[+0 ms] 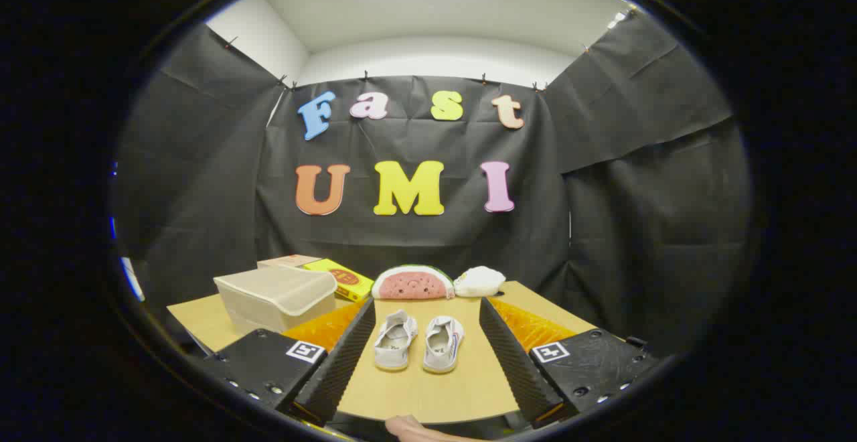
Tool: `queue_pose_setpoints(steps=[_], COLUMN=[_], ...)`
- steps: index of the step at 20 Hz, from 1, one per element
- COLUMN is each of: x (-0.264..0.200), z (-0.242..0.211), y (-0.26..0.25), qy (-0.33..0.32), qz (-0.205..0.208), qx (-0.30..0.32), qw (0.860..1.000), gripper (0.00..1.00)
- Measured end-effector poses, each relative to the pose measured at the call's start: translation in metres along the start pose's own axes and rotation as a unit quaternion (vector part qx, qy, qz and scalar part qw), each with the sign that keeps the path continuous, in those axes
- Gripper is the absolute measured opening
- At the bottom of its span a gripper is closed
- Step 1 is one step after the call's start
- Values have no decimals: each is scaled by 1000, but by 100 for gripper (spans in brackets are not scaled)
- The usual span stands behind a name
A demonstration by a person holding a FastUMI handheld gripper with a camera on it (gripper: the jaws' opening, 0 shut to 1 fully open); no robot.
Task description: Open the storage box then place both shoes into the box .Put the left shoe in first, then the right shoe, with the right side of both shoes facing outward in a uniform manner.
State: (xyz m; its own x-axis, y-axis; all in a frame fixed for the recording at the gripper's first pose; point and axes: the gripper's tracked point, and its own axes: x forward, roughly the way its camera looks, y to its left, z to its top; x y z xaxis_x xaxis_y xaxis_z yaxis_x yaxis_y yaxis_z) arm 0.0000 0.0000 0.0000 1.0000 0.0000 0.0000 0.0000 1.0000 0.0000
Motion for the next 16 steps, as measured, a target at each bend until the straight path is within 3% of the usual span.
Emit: queue_pose_setpoints(steps=[6, 16], x=[6, 26], z=[-16, -32], y=[3, 6], qy=[1, 13], qz=[-5, -4], qx=[-47, -38], qw=[999, 999], gripper=[96, 96])
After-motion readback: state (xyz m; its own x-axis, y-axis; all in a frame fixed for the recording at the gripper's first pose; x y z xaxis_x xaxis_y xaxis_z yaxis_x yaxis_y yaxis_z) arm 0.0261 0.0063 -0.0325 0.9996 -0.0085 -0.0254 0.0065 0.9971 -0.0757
